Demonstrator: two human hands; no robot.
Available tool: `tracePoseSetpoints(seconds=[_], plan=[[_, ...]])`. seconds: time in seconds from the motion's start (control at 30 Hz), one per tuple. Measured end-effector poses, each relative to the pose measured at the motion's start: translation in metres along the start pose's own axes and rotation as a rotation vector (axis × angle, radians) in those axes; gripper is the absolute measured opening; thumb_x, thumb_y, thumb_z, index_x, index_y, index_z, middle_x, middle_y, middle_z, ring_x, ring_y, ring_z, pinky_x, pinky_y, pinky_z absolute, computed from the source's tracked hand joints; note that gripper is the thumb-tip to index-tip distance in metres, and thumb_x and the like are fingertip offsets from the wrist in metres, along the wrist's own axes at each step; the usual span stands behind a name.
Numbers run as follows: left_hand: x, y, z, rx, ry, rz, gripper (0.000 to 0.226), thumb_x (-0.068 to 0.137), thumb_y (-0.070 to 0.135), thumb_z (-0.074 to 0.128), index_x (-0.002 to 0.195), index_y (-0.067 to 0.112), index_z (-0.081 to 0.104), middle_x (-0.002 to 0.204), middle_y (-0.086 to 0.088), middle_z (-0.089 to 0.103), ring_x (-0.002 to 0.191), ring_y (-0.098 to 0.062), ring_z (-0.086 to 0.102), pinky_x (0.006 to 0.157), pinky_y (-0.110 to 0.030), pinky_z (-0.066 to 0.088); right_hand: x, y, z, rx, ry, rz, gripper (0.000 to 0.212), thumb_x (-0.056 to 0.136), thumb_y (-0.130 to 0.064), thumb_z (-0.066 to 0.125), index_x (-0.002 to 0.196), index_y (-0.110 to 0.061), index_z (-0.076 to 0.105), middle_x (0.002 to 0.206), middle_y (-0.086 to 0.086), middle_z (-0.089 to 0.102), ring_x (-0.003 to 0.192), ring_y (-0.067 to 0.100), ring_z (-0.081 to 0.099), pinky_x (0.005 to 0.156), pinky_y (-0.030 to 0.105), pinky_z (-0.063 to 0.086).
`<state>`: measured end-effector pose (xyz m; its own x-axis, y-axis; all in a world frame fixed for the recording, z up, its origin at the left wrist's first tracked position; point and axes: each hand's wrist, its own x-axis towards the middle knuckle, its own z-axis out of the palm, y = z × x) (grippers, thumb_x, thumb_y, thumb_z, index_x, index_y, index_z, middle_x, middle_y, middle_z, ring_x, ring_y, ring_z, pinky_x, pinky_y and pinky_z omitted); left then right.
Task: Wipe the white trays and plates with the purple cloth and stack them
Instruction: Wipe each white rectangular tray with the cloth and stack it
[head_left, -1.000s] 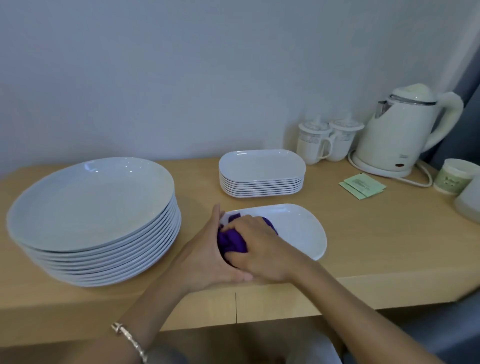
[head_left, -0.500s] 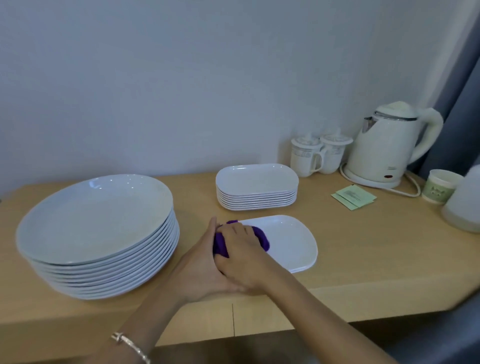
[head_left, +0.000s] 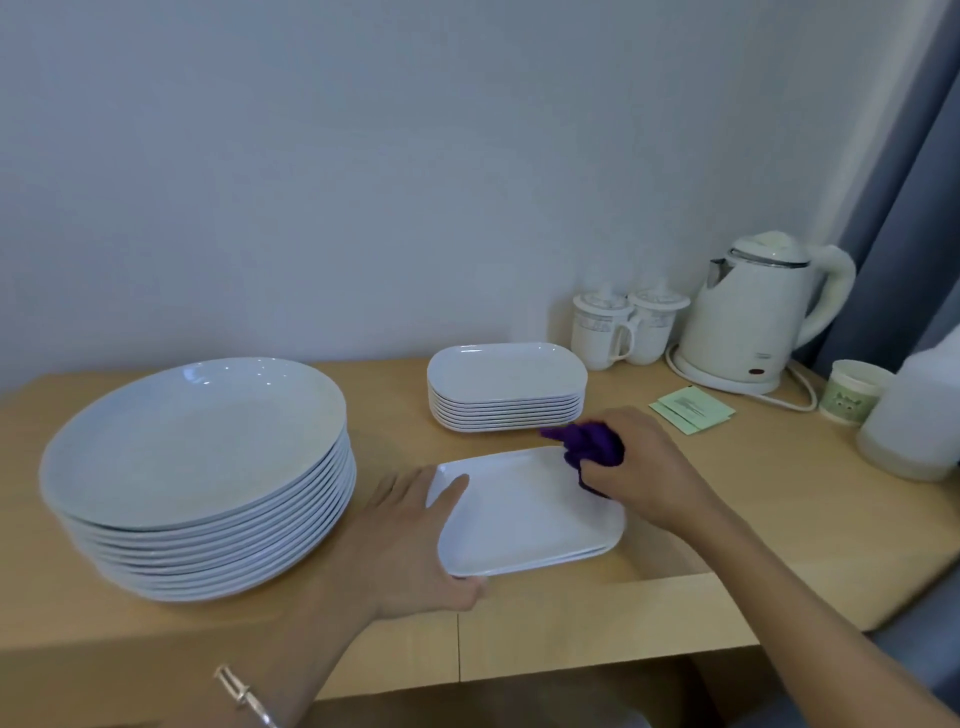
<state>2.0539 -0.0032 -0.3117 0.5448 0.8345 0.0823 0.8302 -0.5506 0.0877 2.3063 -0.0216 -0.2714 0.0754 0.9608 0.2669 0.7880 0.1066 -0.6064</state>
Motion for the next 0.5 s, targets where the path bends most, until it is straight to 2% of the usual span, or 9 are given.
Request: tracePoseSetpoints(seconds=[0.07,0.17,0.2,0.27,0.3,0.37,0.43,0.47,0.5], plan=[[-0.002,0.002,0.000,0.074,0.035,0.022,0.093,0.073,0.071,0.048,0.149,0.030,0.015,0.148,0.002,0.021,0.130,-0.020,0.021,0.109,-0.028,0.017,-0.003,-0.014,-0.007,0.105,0.095,-0.051,0.028,0.072,-0.008,0.070,0.092,-0.027,0.062,0.091,-0.015,0.056,0.090,0.002,0.054,0.070,0.007,0.042],[0.002,0.001,-0.005,0.092,-0.034,0.020,0.095,0.068,0.079,0.037,0.148,0.034,0.016,0.149,0.002,0.026,0.132,-0.018,0.024,0.110,-0.029,0.020,-0.009,-0.031,-0.019,0.176,0.140,-0.120,0.036,0.074,-0.007,0.069,0.090,-0.037,0.057,0.091,-0.021,0.057,0.092,-0.006,0.051,0.071,0.002,0.038],[0.003,-0.001,-0.010,0.045,-0.087,0.009,0.096,0.065,0.082,0.031,0.148,0.037,0.017,0.152,0.003,0.027,0.135,-0.017,0.025,0.111,-0.030,0.021,-0.012,-0.033,-0.022,0.193,0.150,-0.123,0.039,0.074,-0.008,0.069,0.089,-0.042,0.056,0.093,-0.022,0.058,0.092,-0.006,0.052,0.072,0.002,0.038],[0.004,-0.004,-0.021,-0.230,-0.165,-0.037,0.092,0.061,0.082,0.027,0.144,0.043,0.030,0.148,0.007,0.039,0.134,-0.012,0.034,0.110,-0.029,0.028,-0.015,-0.033,-0.028,0.257,0.167,-0.097,0.040,0.075,-0.011,0.068,0.094,-0.044,0.058,0.099,-0.020,0.060,0.093,-0.004,0.055,0.075,0.005,0.041],[0.005,-0.005,-0.027,-0.415,-0.152,-0.049,0.086,0.060,0.082,0.030,0.137,0.045,0.041,0.140,0.011,0.049,0.127,-0.006,0.044,0.105,-0.026,0.034,-0.017,-0.032,-0.031,0.299,0.174,-0.079,0.039,0.075,-0.012,0.068,0.098,-0.042,0.060,0.101,-0.018,0.062,0.093,-0.002,0.058,0.078,0.009,0.044],[0.008,-0.005,-0.034,-0.670,-0.025,-0.039,0.061,0.063,0.077,0.042,0.111,0.046,0.061,0.117,0.020,0.064,0.106,0.008,0.056,0.090,-0.015,0.042,-0.021,-0.030,-0.035,0.378,0.193,-0.055,0.037,0.076,-0.013,0.068,0.102,-0.038,0.063,0.104,-0.013,0.065,0.093,0.004,0.063,0.079,0.020,0.050],[0.018,-0.003,-0.037,-0.852,0.138,-0.053,0.031,0.073,0.060,0.052,0.088,0.038,0.068,0.088,0.023,0.070,0.082,0.011,0.060,0.072,-0.009,0.042,-0.024,-0.030,-0.039,0.429,0.220,-0.047,0.038,0.077,-0.008,0.067,0.102,-0.036,0.063,0.104,-0.012,0.065,0.091,0.002,0.063,0.072,0.016,0.050],[0.025,-0.001,-0.039,-0.930,0.209,-0.068,0.026,0.076,0.053,0.053,0.079,0.031,0.068,0.075,0.022,0.067,0.070,0.009,0.057,0.064,-0.009,0.041,-0.025,-0.031,-0.041,0.444,0.226,-0.047,0.039,0.078,-0.005,0.066,0.102,-0.035,0.064,0.104,-0.012,0.065,0.090,0.001,0.063,0.068,0.014,0.049],[0.032,0.000,-0.039,-0.990,0.278,-0.088,0.032,0.078,0.051,0.053,0.072,0.021,0.065,0.066,0.018,0.062,0.062,0.004,0.053,0.058,-0.012,0.038,-0.026,-0.031,-0.041,0.456,0.229,-0.047,0.038,0.078,-0.004,0.066,0.102,-0.034,0.064,0.104,-0.011,0.065,0.089,0.000,0.062,0.066,0.012,0.048]])
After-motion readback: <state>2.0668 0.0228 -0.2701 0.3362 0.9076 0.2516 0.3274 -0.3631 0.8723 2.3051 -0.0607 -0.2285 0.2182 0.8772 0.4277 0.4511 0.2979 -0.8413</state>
